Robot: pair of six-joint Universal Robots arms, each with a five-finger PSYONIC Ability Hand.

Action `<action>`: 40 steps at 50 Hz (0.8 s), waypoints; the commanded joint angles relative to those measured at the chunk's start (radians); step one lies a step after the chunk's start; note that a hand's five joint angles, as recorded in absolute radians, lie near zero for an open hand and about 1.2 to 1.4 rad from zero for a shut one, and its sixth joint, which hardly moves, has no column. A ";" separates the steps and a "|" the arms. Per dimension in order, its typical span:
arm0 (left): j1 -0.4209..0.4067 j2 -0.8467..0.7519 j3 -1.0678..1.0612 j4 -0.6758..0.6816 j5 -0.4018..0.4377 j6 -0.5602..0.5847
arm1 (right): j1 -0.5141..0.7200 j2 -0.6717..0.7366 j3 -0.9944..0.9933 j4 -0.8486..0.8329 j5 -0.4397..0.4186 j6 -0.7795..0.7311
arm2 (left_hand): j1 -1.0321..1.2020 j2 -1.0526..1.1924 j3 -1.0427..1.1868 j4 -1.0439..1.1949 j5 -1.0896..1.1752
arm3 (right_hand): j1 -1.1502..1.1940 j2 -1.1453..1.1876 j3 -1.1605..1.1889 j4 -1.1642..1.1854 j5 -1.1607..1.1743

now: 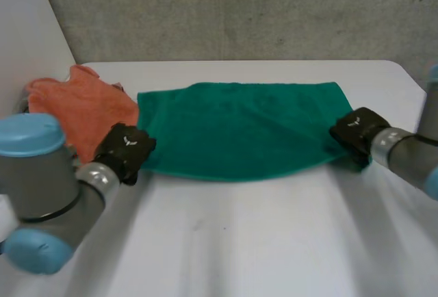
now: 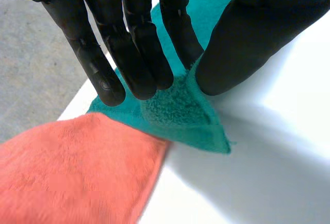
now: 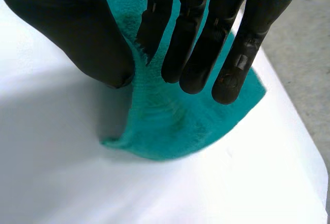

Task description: Fold the laundry.

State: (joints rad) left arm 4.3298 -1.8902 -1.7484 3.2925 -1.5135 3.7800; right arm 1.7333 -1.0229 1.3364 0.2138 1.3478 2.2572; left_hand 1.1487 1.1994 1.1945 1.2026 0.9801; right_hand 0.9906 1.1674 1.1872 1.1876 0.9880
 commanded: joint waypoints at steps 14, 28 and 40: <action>-0.018 0.093 -0.002 -0.176 -0.014 0.096 | -0.117 -0.076 0.029 0.210 0.008 -0.219 | 0.248 0.197 0.202 0.194 0.242 | 0.406 0.229 0.209 0.209 0.234; -0.070 -0.378 0.462 0.111 -0.241 0.087 | 0.028 0.319 -0.431 -0.082 0.177 -0.199 | 0.248 0.197 0.202 0.194 0.242 | 0.406 0.229 0.209 0.209 0.234; -0.081 -0.520 0.636 0.196 -0.246 0.139 | 0.040 0.523 -0.670 -0.257 0.169 -0.194 | 0.248 0.197 0.202 0.194 0.242 | 0.406 0.229 0.209 0.209 0.234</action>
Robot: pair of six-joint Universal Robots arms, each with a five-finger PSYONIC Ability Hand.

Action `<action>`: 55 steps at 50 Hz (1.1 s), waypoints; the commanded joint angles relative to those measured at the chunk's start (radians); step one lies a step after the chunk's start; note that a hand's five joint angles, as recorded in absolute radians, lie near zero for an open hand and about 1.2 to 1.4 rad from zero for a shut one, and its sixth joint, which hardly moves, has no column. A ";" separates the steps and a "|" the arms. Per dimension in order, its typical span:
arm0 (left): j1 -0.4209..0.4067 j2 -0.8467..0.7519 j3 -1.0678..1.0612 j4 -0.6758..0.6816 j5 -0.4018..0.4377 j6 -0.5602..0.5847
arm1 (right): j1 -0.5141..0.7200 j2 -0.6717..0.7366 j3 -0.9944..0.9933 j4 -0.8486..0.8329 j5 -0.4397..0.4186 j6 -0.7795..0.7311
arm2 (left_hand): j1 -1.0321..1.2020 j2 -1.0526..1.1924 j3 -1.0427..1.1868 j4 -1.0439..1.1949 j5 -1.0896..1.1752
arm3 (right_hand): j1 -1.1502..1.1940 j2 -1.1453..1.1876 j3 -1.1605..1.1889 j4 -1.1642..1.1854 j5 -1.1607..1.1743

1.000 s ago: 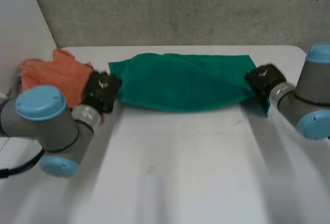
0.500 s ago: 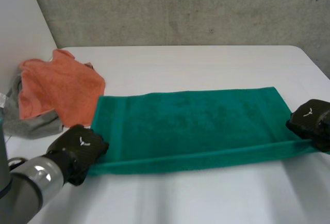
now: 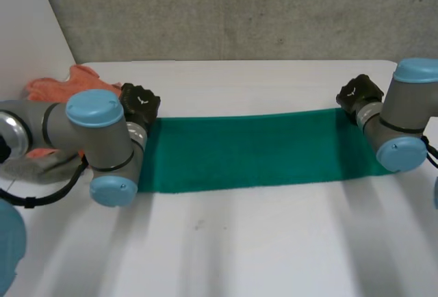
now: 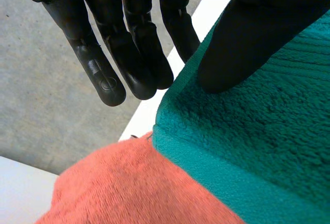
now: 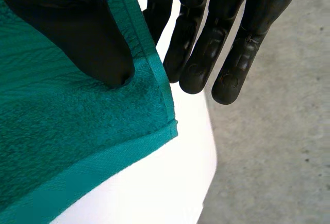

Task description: Fold the laundry.

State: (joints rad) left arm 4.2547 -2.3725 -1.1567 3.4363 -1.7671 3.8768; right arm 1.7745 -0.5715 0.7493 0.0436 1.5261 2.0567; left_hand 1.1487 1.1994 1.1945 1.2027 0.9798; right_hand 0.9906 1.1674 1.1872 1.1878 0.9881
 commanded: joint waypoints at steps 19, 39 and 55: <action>-0.050 0.179 -0.207 0.173 0.021 0.044 | -0.029 -0.330 0.129 -0.002 -0.010 0.430 | -0.974 -1.025 -1.020 -1.028 -0.980 | -0.816 -0.993 -1.013 -1.013 -0.988; -0.041 0.438 -0.564 0.178 0.060 -0.234 | -0.296 -0.423 0.576 0.141 -0.374 0.421 | -0.974 -1.025 -1.020 -1.028 -0.980 | -0.515 -0.692 -0.712 -0.712 -0.687; -0.038 0.414 -0.572 0.179 0.058 -0.235 | -0.345 -0.240 0.501 0.029 -0.390 0.431 | -0.974 -1.025 -1.020 -1.028 -0.980 | 0.405 0.228 0.209 0.208 0.233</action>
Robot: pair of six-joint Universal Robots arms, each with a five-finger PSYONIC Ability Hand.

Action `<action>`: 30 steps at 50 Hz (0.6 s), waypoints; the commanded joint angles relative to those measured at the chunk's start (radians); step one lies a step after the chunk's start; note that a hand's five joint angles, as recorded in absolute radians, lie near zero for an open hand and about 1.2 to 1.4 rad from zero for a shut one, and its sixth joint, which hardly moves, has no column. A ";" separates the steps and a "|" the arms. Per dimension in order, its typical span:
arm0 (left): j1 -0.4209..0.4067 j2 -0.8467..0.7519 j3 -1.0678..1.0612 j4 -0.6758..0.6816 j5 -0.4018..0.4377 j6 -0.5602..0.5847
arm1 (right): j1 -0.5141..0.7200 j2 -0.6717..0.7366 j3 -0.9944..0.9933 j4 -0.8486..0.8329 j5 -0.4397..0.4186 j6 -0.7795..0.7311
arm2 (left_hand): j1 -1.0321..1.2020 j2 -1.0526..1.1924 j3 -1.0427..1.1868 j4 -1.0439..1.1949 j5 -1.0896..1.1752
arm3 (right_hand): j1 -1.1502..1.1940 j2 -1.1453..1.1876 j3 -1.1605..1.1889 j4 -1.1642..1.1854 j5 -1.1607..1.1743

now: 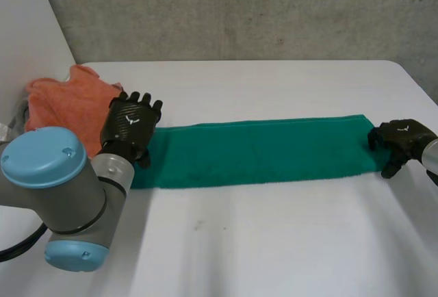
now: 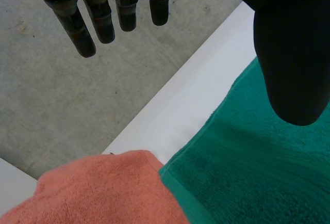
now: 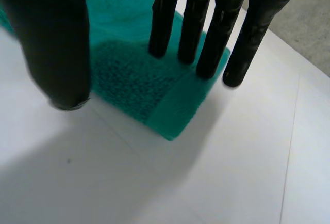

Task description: Fold the laundry.

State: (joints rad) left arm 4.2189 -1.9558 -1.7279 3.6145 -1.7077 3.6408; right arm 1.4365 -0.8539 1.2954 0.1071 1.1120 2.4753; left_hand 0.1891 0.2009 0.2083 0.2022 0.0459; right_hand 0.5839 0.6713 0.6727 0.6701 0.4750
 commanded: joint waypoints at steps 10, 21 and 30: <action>-0.005 0.006 -0.005 -0.002 -0.003 0.001 | -0.113 -0.037 -0.050 -0.106 0.193 -0.001 | -0.015 -0.026 -0.034 -0.028 -0.046 | 0.812 0.725 0.724 0.726 0.747; -0.004 0.015 -0.018 -0.002 -0.001 0.001 | -0.171 -0.059 -0.114 -0.119 0.253 -0.168 | -0.015 -0.026 -0.034 -0.028 -0.046 | 0.812 0.725 0.724 0.726 0.747; -0.004 0.024 -0.015 0.000 -0.003 0.002 | 0.140 -0.241 -0.036 -0.184 0.082 -0.049 | -0.015 -0.026 -0.034 -0.028 -0.046 | 0.812 0.725 0.724 0.726 0.747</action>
State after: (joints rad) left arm 4.2151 -1.9392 -1.7447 3.6135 -1.7090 3.6417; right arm 1.3631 -0.9906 1.1967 -0.0309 1.3133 2.3550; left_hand 0.1891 0.2009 0.2083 0.2021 0.0460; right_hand 0.9786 1.1734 1.1837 1.1882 0.9902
